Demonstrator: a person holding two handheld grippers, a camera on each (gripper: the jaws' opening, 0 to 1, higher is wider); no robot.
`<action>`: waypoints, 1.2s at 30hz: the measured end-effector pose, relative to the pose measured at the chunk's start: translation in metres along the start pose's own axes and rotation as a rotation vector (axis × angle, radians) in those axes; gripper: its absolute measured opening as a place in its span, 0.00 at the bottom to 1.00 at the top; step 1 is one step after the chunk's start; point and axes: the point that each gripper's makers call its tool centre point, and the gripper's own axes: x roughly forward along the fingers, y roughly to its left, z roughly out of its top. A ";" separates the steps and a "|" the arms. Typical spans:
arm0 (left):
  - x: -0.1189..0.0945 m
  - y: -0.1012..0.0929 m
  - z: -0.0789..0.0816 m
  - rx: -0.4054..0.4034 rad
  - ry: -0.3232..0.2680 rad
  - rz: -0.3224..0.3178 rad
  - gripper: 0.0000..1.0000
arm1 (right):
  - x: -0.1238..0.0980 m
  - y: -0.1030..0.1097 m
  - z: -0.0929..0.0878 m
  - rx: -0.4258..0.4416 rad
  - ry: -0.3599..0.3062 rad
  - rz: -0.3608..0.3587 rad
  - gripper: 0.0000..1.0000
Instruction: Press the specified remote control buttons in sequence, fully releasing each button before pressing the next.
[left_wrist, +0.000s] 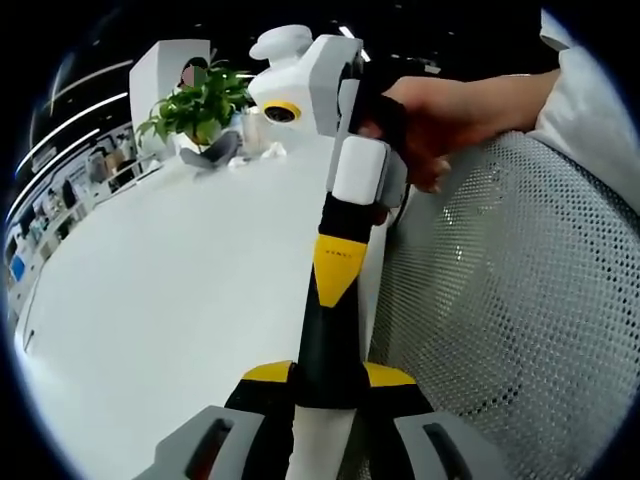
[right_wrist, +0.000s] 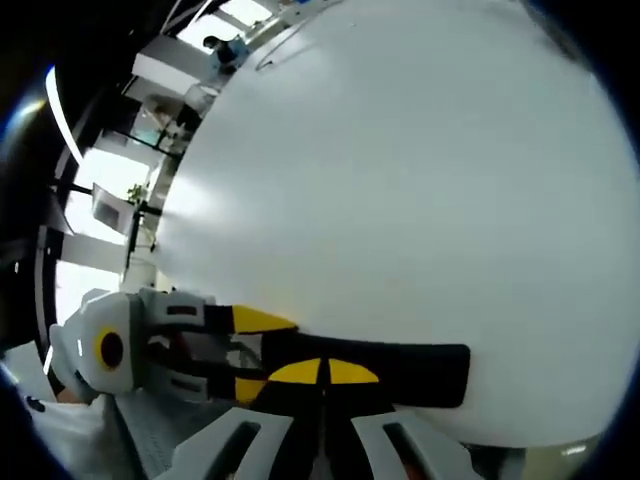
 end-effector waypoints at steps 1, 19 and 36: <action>0.000 0.000 0.000 0.000 0.000 0.000 0.24 | 0.000 0.000 0.000 -0.014 0.000 -0.005 0.00; 0.000 0.001 0.000 -0.007 -0.010 0.001 0.24 | 0.002 -0.004 0.002 0.001 0.003 -0.048 0.00; 0.000 0.001 0.000 -0.005 -0.013 0.004 0.24 | 0.001 -0.002 0.001 -0.095 0.019 -0.022 0.00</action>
